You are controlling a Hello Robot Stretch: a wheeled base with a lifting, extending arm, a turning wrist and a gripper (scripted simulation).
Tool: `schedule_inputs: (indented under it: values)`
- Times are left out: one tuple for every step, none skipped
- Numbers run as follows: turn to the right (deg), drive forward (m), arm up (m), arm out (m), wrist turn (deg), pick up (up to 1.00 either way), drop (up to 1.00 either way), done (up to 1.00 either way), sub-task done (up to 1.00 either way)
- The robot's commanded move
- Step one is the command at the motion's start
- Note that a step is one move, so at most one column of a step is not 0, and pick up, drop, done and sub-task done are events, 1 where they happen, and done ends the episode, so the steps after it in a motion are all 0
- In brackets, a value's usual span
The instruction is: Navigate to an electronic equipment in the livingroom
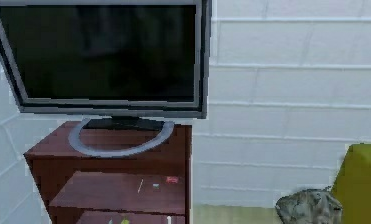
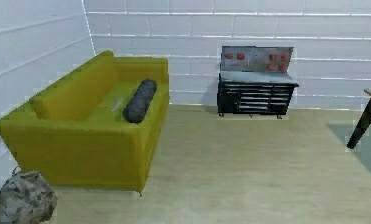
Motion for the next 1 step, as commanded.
schedule_inputs:
  values:
    - [0.0, 0.15, 0.00, 0.00, 0.0, 0.00, 0.00, 0.00, 0.00]
